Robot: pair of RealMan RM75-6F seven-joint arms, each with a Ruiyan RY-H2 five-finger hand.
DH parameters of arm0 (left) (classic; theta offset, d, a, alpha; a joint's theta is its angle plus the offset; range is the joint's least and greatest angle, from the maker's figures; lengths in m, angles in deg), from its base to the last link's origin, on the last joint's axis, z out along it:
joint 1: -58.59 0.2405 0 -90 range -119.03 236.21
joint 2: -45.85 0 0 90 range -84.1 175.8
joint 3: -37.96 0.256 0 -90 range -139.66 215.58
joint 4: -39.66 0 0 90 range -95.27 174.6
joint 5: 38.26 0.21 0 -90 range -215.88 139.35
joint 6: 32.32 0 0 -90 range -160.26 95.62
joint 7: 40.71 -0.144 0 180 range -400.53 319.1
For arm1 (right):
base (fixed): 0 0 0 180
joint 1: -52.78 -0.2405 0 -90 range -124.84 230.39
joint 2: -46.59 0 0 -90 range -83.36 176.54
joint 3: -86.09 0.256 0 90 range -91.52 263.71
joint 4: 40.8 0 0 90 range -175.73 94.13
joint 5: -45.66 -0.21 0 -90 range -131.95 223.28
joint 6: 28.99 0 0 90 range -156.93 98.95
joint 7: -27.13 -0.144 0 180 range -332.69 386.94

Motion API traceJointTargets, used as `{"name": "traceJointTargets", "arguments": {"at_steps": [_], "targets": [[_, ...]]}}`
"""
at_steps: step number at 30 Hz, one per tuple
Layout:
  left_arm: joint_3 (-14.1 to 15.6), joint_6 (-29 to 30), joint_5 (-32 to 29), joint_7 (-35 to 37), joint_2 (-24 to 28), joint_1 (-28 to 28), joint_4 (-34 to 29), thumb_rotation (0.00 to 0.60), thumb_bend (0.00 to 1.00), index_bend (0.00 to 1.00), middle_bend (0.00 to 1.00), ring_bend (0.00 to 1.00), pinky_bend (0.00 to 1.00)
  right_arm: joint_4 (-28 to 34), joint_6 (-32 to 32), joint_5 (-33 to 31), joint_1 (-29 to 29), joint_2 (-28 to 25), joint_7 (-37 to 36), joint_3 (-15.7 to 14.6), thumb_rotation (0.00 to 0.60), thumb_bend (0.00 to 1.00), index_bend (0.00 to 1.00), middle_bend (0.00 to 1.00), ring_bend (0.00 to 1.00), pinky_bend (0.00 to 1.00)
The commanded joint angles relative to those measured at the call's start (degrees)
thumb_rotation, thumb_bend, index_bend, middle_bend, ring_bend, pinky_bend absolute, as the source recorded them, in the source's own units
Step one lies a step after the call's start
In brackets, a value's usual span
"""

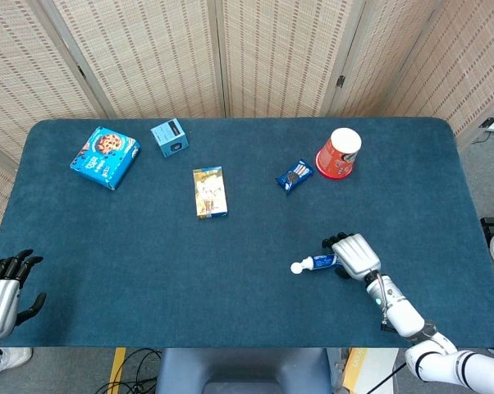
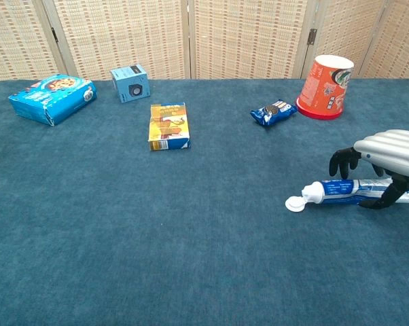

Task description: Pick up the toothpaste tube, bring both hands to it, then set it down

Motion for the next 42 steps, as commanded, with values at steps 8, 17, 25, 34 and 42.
{"name": "traceJointTargets", "arguments": {"at_steps": [8, 17, 25, 34, 42], "targets": [[0.0, -0.3, 0.0, 0.6, -0.4, 0.0, 0.9, 0.6, 0.32, 0.26, 0.19, 0.22, 0.22, -0.4, -0.3, -1.1, -0.4, 1.1, 1.7, -0.4, 0.6, 0.36, 0.41, 0.48, 0.36, 0.47], [-0.6, -1.0, 0.4, 1.1, -0.3, -1.0, 1.5, 0.6, 0.32, 0.26, 0.19, 0.22, 0.22, 0.6, -2.8, 0.3, -0.7, 1.5, -0.5, -0.2, 0.6, 0.65, 0.66, 0.65, 0.51, 0.58], [-2.7, -4.0, 1.7, 5.4, 0.6, -4.7, 1.7, 0.6, 0.32, 0.23, 0.19, 0.22, 0.22, 8.0, -5.6, 4.2, -2.5, 0.2, -13.4, 1.9, 0.6, 0.7, 0.74, 0.71, 0.58, 0.64], [-5.2, -7.6, 4.0, 17.5, -0.1, -10.0, 1.7, 0.6, 0.25, 0.1, 0.16, 0.22, 0.22, 11.8, -3.5, 4.4, -7.4, 3.5, -27.3, 5.7, 0.6, 0.71, 0.75, 0.72, 0.59, 0.64], [-5.0, -9.7, 8.3, 14.0, -2.1, -14.1, 0.3, 0.6, 0.24, 0.03, 0.14, 0.22, 0.22, 10.2, -1.6, 3.0, -11.5, 9.4, -34.6, 8.4, 0.6, 0.7, 0.75, 0.72, 0.59, 0.64]]}}
